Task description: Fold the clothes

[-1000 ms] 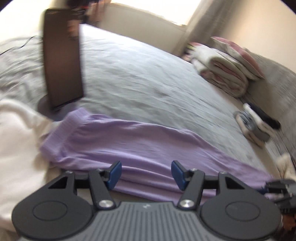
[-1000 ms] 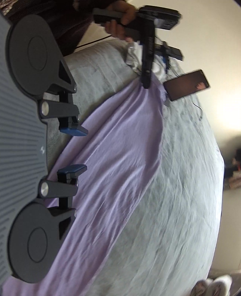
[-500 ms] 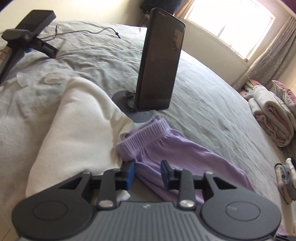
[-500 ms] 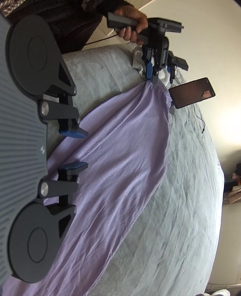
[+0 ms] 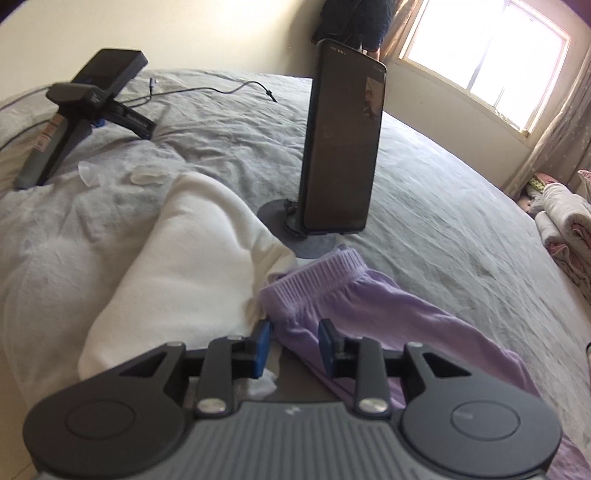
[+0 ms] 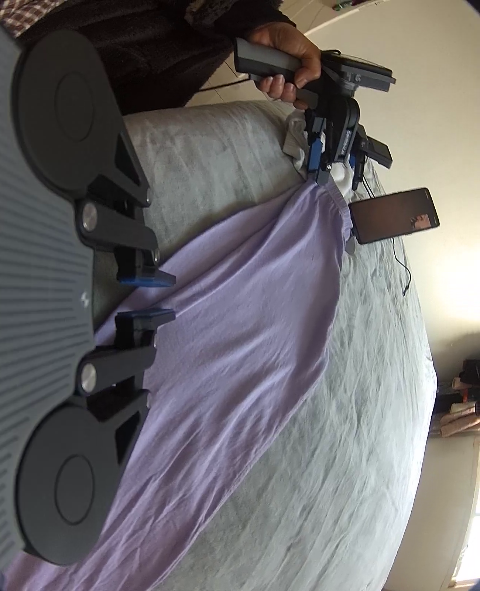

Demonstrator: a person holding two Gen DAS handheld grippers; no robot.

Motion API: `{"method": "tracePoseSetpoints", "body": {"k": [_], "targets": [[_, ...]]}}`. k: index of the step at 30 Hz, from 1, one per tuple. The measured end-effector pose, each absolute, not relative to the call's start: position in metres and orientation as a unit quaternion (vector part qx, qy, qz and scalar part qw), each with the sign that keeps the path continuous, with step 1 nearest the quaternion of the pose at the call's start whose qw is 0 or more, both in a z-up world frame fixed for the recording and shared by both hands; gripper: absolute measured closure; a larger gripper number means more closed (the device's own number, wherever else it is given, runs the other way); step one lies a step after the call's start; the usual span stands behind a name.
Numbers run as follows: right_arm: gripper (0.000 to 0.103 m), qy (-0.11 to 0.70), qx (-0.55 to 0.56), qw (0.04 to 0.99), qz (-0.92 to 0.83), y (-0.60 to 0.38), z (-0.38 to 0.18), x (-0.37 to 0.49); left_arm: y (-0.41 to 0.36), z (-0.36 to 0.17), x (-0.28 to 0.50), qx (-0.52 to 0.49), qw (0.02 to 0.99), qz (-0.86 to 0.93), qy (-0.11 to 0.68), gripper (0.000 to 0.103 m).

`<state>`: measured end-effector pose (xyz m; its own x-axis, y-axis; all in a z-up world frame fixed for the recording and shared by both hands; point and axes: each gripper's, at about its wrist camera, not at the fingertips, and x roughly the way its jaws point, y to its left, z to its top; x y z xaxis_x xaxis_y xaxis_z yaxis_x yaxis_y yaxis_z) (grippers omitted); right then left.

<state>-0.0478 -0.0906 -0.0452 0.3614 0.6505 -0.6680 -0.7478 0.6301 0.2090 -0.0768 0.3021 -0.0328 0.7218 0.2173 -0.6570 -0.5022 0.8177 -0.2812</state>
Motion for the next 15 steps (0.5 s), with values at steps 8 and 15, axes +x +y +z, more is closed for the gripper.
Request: {"method": "tracePoseSetpoints", "body": {"k": [8,15], "targets": [[0.090,0.365,-0.067,0.826,0.424,-0.0891,-0.0489,-0.0488,0.3001,-0.0383,-0.0706,-0.212,0.903,0.226,0.299,0.083],[0.103,0.350,-0.079,0.828,0.430,-0.0905,-0.0466,-0.0523,0.3002,-0.0307,-0.0757,-0.204,0.919,0.224,0.253,0.097]]}}
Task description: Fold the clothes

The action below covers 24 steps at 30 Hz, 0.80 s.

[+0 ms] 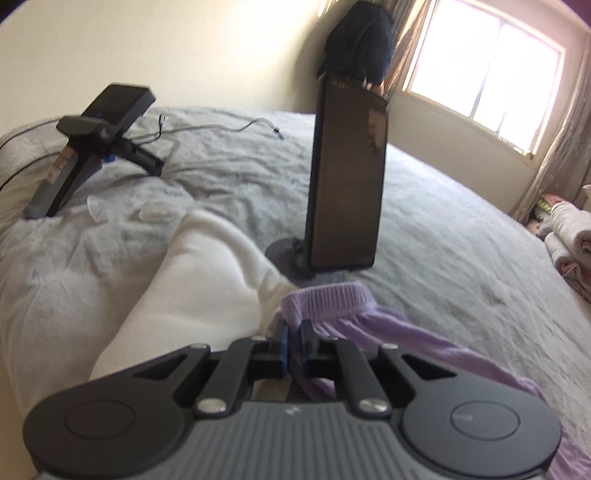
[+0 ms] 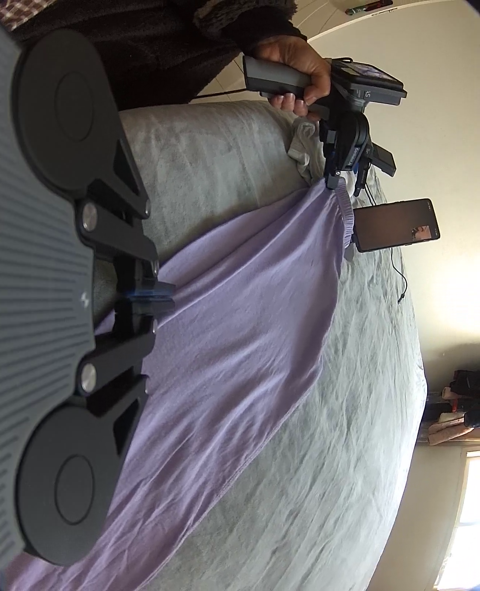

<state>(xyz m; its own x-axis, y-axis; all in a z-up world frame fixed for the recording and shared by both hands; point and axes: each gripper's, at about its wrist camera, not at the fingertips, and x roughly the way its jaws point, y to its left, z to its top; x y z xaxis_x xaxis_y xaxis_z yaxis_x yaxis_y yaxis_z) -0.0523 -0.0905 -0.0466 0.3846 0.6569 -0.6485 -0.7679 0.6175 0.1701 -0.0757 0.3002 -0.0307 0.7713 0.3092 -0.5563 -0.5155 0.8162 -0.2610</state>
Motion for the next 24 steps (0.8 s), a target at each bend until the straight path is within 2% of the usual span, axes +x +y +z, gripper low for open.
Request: {"method": "tracePoseSetpoints", "body": {"k": [5,10,13,18,24], "targets": [[0.103,0.348,-0.070,0.821,0.446,-0.094,-0.044,-0.056,0.305,-0.035,-0.072,-0.202,0.916,0.227,0.260,0.097],[0.103,0.369,-0.076,0.805,0.459,-0.086,-0.051,-0.056,0.296,-0.042,-0.065,-0.143,0.915,0.236,0.295,0.092],[0.090,0.378,-0.061,0.799,0.464,-0.086,-0.050,-0.055,0.292,-0.041,-0.066,-0.127,0.915,0.233,0.302,0.084],[0.089,0.383,-0.009,0.796,0.469,-0.093,-0.042,-0.048,0.285,-0.026,-0.079,-0.123,0.924,0.233,0.276,0.064],[0.089,0.388,0.039,0.807,0.445,-0.102,-0.033,-0.029,0.261,-0.007,-0.073,-0.100,0.944,0.194,0.249,0.055]]}}
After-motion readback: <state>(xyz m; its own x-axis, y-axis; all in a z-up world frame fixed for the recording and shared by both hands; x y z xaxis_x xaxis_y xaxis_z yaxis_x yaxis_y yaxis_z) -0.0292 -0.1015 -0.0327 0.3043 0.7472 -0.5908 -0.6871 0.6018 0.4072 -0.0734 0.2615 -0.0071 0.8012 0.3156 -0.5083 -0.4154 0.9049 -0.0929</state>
